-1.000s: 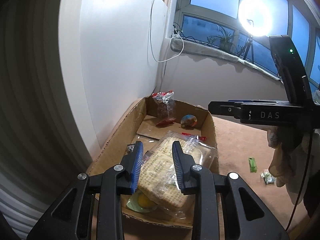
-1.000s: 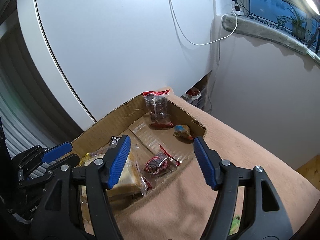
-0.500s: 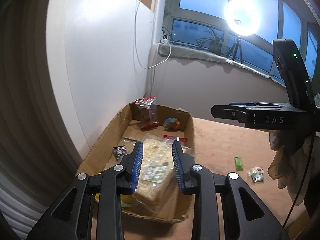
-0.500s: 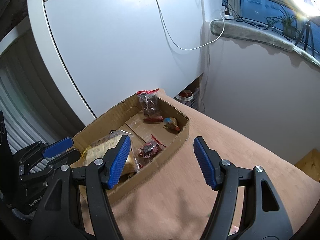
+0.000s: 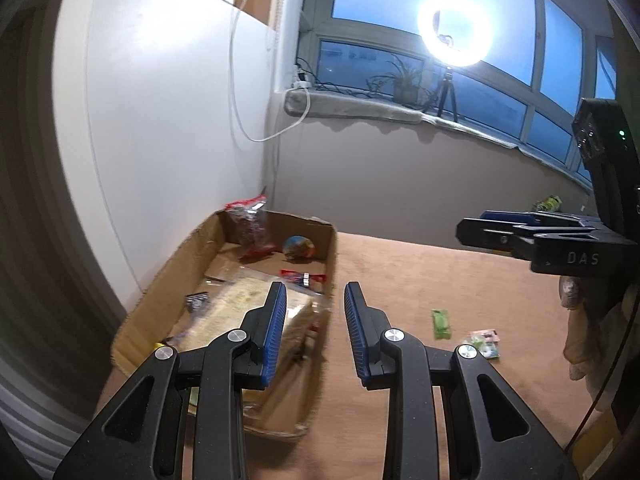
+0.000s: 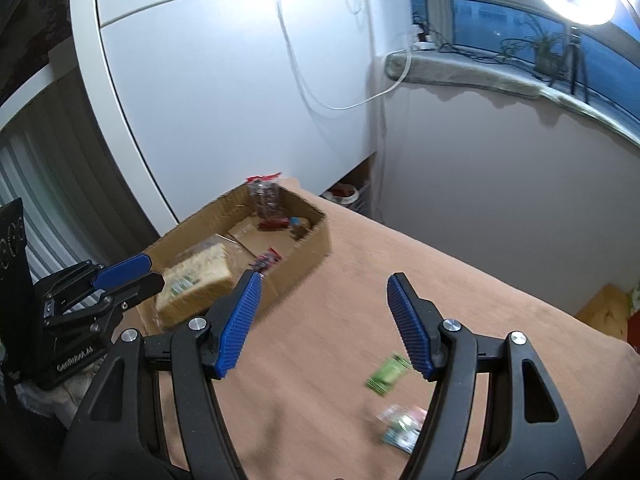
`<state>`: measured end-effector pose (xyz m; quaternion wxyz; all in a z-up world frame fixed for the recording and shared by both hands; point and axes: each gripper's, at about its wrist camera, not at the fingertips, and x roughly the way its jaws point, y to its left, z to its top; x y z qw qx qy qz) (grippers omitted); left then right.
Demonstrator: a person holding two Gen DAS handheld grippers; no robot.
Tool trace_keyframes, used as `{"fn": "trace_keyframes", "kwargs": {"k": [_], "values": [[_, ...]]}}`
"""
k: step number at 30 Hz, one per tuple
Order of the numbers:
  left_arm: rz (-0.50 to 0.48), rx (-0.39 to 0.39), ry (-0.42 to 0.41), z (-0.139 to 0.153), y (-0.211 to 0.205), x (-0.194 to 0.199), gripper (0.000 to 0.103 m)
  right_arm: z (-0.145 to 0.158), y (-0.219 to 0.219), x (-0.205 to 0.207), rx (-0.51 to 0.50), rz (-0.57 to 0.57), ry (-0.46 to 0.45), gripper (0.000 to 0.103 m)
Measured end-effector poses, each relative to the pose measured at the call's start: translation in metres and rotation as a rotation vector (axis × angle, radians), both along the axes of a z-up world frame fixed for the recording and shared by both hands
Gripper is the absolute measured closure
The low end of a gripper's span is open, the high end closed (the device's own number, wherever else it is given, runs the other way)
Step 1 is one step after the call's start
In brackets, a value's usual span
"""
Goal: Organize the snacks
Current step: 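Move both open tools back over the remaining snacks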
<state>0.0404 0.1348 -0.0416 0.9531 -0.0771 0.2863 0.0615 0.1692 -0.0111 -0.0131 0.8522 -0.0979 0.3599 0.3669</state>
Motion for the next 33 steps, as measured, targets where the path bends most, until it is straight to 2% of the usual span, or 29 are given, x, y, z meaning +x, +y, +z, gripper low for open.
{"fn": "trace_keyframes", "kwargs": {"k": [7, 14, 17, 19, 25, 33], "values": [[-0.077, -0.034, 0.019, -0.008, -0.026, 0.012, 0.075, -0.007, -0.055, 0.003, -0.036, -0.073, 0.002, 0.035], [-0.173, -0.062, 0.056, -0.021, -0.059, 0.030, 0.075, -0.042, -0.094, -0.004, -0.111, -0.076, 0.056, 0.035], [-0.209, -0.073, 0.072, -0.027, -0.071, 0.038, 0.075, -0.058, -0.098, -0.013, -0.140, -0.041, 0.071, 0.036], [-0.227, -0.085, 0.083, -0.031, -0.076, 0.044, 0.075, -0.067, -0.097, -0.019, -0.160, -0.007, 0.080, 0.047], [-0.285, -0.115, 0.136, -0.047, -0.091, 0.067, 0.075, -0.092, -0.088, -0.024, -0.190, 0.055, 0.114, 0.060], [-0.341, -0.131, 0.234, -0.075, -0.102, 0.100, 0.075, -0.108, -0.083, -0.013, -0.168, 0.053, 0.160, 0.061]]}}
